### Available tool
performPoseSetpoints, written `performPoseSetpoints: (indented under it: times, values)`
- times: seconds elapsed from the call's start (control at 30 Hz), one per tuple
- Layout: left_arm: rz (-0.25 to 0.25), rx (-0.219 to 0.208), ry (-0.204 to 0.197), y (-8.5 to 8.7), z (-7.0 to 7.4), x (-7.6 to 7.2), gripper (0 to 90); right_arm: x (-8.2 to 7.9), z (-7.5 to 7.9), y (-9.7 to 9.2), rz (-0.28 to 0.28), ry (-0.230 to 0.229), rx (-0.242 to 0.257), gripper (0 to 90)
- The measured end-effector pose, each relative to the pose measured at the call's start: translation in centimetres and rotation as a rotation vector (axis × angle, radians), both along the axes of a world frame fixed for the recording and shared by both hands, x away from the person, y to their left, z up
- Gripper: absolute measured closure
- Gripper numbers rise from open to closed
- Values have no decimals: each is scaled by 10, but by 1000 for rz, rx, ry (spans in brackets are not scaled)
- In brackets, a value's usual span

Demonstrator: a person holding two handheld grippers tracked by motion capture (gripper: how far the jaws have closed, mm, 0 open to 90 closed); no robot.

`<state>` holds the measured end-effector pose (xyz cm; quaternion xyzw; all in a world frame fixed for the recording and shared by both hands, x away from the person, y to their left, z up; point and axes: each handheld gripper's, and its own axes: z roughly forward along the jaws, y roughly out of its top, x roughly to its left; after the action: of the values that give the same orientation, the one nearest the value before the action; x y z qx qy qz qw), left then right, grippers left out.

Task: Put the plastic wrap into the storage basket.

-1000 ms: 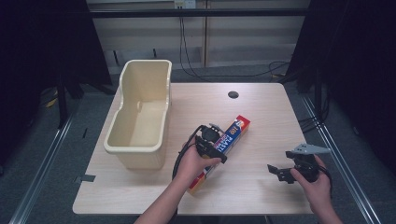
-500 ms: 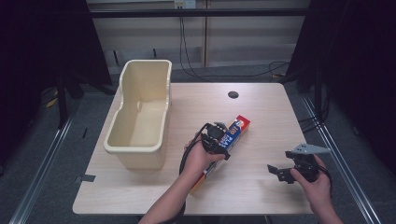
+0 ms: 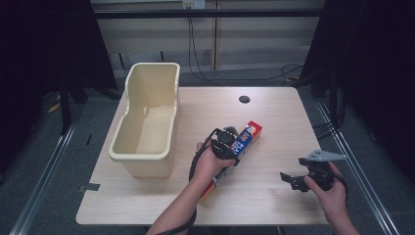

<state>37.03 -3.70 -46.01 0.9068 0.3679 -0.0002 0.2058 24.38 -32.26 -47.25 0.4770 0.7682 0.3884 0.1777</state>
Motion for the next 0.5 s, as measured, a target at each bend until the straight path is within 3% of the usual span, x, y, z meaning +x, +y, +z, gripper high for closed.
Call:
performPoseSetpoints:
  times: [0.37, 0.5]
  values:
    - [5, 47, -7, -6, 3, 0, 388, 1, 0, 1, 4, 0, -3, 29]
    - [1, 67, 9, -7, 5, 0, 398, 1, 0, 1, 4, -2, -4, 29]
